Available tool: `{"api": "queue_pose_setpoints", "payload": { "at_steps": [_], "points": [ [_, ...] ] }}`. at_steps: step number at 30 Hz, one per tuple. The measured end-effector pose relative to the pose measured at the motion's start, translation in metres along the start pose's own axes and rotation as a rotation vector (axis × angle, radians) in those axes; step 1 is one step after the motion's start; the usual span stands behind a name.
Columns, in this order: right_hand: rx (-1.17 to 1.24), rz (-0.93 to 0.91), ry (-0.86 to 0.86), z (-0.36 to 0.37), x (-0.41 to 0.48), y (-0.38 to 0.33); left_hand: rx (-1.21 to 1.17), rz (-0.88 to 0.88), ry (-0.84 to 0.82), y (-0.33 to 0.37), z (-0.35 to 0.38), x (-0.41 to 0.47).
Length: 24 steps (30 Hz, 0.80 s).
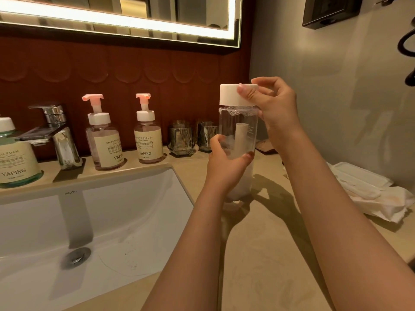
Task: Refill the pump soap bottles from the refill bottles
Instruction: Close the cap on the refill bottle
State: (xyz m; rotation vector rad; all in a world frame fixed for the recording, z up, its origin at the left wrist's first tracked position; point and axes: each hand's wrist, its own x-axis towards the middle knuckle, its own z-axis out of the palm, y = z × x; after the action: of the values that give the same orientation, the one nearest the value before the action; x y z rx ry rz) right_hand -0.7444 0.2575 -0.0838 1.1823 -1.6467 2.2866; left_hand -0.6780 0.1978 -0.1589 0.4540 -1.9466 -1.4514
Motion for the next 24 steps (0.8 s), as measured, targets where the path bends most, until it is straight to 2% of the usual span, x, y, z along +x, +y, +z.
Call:
{"api": "queue_pose_setpoints", "payload": {
  "at_steps": [7,10,17,20,24],
  "points": [
    [-0.066,-0.043,0.027,-0.001,0.000,-0.002,-0.002,-0.004,0.025,-0.001,-0.001,0.000],
    [-0.027,0.037,0.025,-0.003,0.000,0.001,-0.017,-0.006,0.034,-0.001,-0.002,0.000],
    [0.015,0.232,-0.162,-0.003,0.002,0.004,-0.019,0.007,0.001,-0.002,-0.001,0.001],
    [-0.037,0.157,-0.113,-0.002,0.002,0.007,-0.024,0.005,0.002,-0.003,-0.001,0.003],
    [-0.293,-0.031,0.039,0.005,0.000,0.010,-0.025,0.002,-0.005,-0.002,0.000,0.002]
  ]
}}
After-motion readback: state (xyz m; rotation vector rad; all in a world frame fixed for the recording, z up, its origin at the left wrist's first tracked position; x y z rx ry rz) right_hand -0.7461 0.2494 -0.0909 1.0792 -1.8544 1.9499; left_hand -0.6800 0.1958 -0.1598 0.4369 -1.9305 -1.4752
